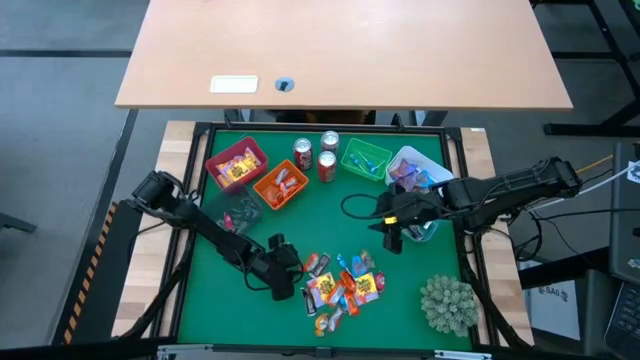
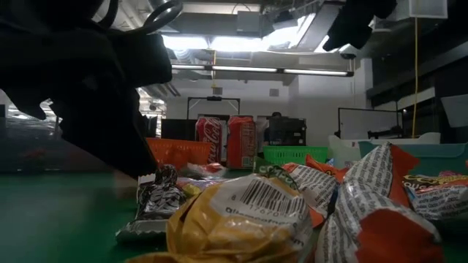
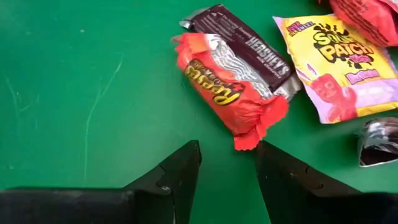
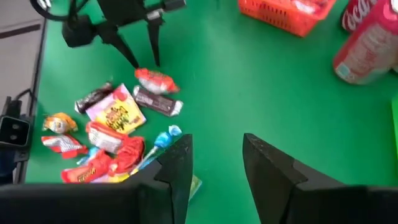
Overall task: Sort candy
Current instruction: Put the orange chocolate into the orange bin
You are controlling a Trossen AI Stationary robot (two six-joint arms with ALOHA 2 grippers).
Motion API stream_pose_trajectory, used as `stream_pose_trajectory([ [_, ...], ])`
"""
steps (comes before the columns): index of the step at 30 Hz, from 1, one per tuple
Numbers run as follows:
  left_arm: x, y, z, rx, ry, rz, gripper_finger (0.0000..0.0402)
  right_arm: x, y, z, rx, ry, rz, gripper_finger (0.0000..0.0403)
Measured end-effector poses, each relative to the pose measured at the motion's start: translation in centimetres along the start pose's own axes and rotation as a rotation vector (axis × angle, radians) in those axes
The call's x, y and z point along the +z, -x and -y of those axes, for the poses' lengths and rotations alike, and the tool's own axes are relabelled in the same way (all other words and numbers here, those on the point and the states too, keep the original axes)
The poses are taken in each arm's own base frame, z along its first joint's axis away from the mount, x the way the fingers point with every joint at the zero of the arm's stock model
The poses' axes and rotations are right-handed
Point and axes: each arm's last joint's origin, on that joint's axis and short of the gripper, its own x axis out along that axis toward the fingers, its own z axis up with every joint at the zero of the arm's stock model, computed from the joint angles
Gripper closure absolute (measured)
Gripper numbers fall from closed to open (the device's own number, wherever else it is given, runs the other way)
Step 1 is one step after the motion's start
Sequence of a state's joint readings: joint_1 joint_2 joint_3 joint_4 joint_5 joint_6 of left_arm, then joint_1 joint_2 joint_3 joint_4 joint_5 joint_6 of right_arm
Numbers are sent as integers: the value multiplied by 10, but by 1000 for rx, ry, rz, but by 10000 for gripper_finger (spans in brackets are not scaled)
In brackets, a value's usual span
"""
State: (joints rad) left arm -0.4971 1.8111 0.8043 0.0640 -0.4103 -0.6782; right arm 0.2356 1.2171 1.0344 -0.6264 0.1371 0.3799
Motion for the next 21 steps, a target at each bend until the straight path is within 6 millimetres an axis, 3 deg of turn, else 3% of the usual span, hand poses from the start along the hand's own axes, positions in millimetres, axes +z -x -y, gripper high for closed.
stream_pose_trajectory([
  [7,2,-1,0,-11,11,12,283,3,0,-1,10,18,26,265],
  [21,12,-5,-3,-31,61,70,286,3,0,-1,12,17,31,265],
])
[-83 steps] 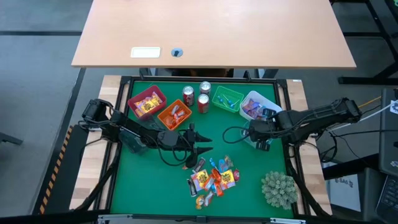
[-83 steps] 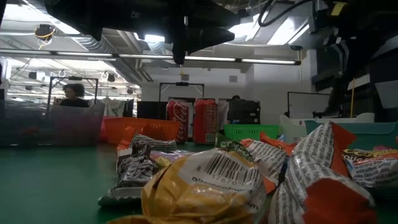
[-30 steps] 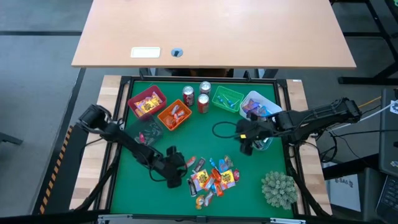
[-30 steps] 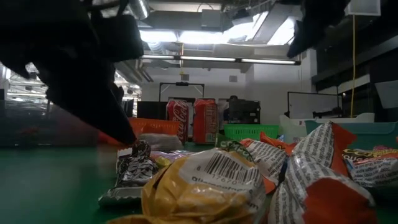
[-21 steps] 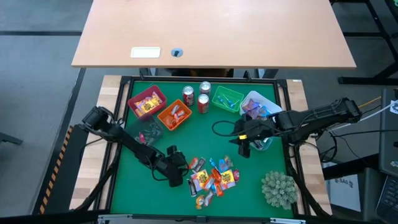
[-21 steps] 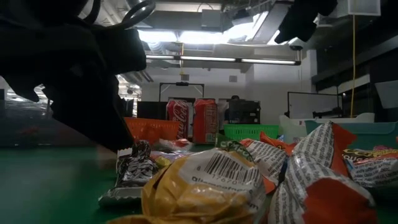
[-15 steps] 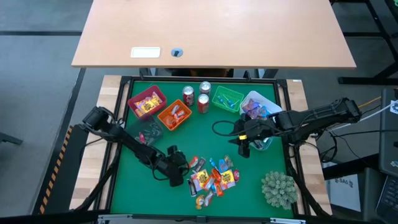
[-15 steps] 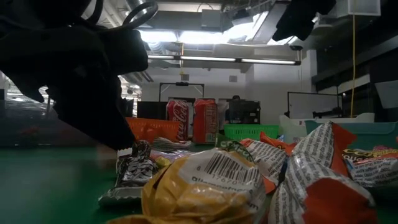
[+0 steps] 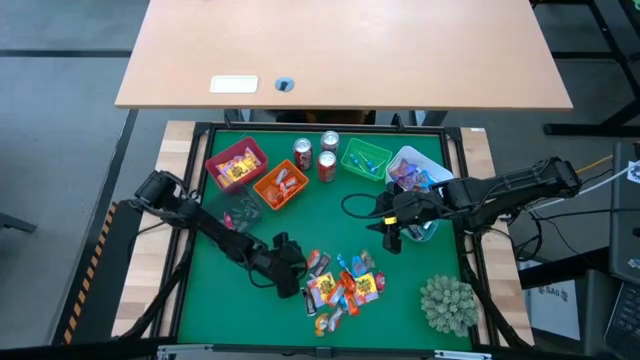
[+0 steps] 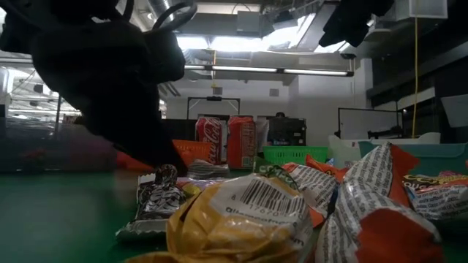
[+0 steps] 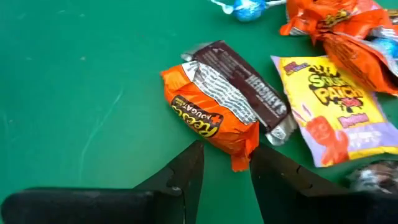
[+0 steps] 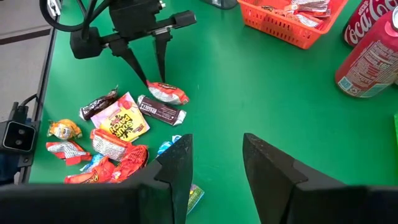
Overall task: Sort candy
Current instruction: Put the orange chocolate into the orange bin
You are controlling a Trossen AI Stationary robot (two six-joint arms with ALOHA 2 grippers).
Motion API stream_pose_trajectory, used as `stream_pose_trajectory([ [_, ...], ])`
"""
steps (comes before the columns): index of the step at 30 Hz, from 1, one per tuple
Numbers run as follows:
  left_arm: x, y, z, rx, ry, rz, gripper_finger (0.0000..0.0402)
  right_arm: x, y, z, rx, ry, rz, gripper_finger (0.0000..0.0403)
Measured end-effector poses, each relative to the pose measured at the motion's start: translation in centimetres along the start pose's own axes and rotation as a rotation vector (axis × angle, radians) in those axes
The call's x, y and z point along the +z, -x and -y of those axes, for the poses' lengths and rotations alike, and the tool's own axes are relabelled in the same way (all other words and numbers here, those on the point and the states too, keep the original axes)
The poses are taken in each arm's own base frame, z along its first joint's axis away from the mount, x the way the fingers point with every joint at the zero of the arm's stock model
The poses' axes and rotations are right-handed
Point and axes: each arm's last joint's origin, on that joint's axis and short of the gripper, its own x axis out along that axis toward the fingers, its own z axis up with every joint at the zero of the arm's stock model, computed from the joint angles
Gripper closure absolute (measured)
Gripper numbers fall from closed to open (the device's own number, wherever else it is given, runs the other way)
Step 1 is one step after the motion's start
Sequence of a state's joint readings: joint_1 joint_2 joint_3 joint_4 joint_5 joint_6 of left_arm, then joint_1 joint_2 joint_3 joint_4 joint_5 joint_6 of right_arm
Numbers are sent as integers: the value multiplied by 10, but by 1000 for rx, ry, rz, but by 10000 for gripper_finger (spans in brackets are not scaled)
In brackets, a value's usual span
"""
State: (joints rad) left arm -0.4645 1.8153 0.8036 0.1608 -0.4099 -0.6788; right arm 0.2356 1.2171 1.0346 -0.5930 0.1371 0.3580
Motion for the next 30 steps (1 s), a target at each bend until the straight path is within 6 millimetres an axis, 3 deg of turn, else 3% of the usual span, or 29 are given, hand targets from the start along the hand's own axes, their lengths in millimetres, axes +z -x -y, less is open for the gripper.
stream_pose_trajectory([
  [7,4,-3,-5,16,16,9,300,0,0,0,0,0,0,265],
  [16,7,-4,-8,23,-8,16,395,0,0,0,0,0,0,265],
  [30,12,-4,-4,-7,18,70,401,0,0,0,0,0,-1,265],
])
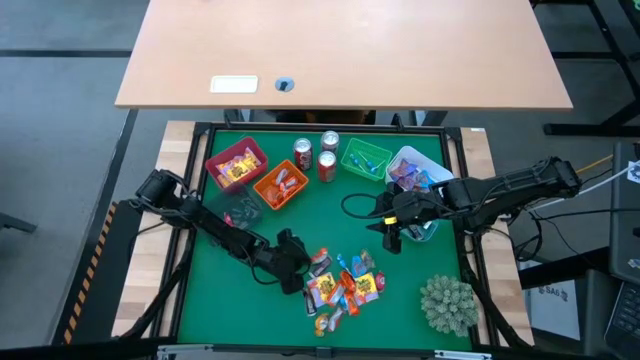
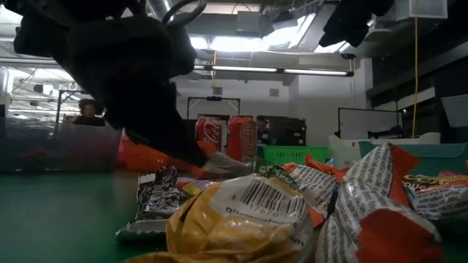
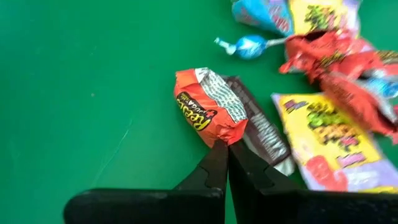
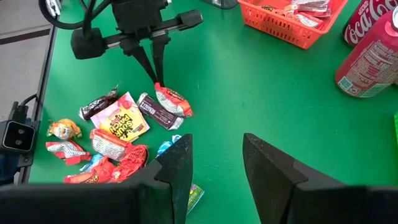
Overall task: Sort candy
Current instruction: Put the orange chocolate into the orange bin
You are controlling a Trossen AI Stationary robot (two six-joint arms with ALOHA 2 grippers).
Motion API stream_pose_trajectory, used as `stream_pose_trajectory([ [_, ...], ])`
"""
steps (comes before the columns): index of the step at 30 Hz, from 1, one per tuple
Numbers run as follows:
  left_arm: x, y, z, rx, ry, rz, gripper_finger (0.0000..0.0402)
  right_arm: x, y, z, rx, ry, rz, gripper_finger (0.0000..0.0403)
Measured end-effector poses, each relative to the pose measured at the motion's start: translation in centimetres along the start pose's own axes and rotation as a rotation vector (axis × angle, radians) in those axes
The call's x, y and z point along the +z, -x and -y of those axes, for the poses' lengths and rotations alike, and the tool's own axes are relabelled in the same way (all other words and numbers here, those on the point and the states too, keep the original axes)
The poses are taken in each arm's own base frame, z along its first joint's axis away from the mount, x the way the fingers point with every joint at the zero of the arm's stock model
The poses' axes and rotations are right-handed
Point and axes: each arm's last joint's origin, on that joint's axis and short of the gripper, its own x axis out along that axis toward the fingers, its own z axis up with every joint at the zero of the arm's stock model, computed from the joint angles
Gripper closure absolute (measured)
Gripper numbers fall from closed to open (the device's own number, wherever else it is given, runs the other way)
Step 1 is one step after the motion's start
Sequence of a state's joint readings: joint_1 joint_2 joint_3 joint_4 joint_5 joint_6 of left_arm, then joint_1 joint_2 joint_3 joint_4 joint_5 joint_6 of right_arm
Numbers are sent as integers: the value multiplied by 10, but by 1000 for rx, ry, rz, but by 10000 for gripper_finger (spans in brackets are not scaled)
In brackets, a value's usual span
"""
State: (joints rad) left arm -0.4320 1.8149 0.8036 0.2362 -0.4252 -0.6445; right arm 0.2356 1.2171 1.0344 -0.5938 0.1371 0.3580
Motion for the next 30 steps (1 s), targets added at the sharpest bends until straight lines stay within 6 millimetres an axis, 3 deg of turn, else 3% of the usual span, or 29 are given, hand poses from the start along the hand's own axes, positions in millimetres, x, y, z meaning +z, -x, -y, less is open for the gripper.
stream_pose_trajectory([
  [11,3,-1,-2,-1,12,14,395,-4,-18,-3,35,7,-78,265],
  [23,9,-4,-5,-1,-37,41,271,-9,-38,-6,60,62,-157,265],
  [30,10,-4,-5,-6,-38,49,236,-8,-38,-6,61,62,-156,265],
])
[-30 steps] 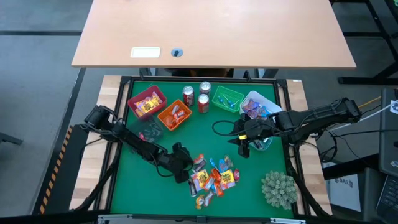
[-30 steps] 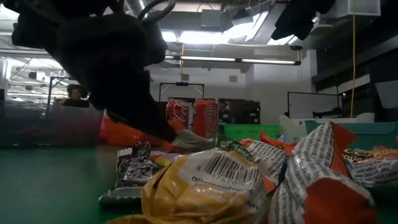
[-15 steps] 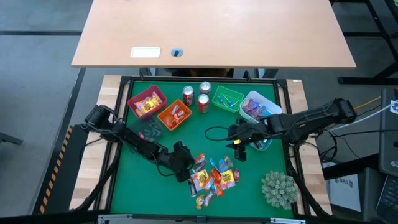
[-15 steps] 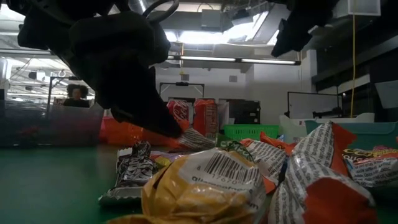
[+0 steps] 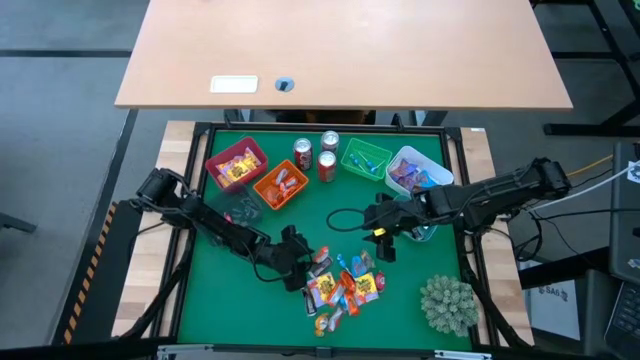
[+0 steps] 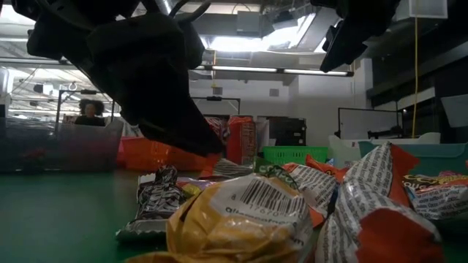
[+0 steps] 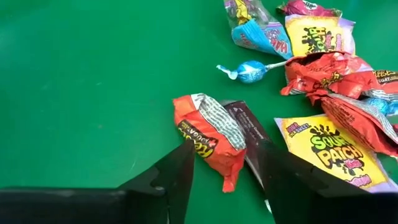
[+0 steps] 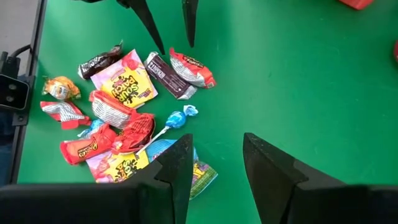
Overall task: Sort candy
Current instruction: Put the orange chocolate into the orange bin
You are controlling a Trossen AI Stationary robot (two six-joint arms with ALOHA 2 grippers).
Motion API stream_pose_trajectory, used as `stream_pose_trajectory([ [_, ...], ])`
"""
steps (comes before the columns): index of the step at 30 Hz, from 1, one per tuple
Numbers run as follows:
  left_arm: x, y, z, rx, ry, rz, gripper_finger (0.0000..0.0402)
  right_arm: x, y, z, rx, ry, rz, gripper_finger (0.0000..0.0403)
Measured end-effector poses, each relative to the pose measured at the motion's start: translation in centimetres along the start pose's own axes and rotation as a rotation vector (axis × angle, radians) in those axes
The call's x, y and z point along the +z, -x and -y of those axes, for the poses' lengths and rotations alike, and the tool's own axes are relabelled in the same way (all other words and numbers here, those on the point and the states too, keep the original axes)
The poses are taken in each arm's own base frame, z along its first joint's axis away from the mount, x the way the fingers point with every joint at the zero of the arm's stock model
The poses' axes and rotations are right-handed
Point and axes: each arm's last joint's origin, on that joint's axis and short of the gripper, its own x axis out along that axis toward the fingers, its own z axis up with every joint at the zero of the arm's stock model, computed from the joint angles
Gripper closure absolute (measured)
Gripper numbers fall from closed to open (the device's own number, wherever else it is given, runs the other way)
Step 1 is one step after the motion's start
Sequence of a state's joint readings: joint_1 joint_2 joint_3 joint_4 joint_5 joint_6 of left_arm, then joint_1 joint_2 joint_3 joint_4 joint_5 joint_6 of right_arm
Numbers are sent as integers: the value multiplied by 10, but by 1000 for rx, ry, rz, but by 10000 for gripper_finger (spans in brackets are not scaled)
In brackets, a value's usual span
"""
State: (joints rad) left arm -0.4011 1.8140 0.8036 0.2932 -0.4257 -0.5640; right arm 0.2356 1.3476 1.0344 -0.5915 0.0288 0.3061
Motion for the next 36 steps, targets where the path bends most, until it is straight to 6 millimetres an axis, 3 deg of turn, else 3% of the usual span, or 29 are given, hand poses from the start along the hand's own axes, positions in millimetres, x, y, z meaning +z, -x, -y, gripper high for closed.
stream_pose_trajectory([
  [14,-17,-29,-11,33,15,-13,239,0,0,-1,24,-1,0,265],
  [24,-14,-28,-12,41,20,-2,349,-1,-11,-1,13,-1,-35,265],
  [28,-3,-21,-17,41,34,-2,376,-1,-14,-1,29,-2,-51,265],
  [36,48,13,-48,103,5,36,359,-2,-15,-2,60,-2,-60,265],
])
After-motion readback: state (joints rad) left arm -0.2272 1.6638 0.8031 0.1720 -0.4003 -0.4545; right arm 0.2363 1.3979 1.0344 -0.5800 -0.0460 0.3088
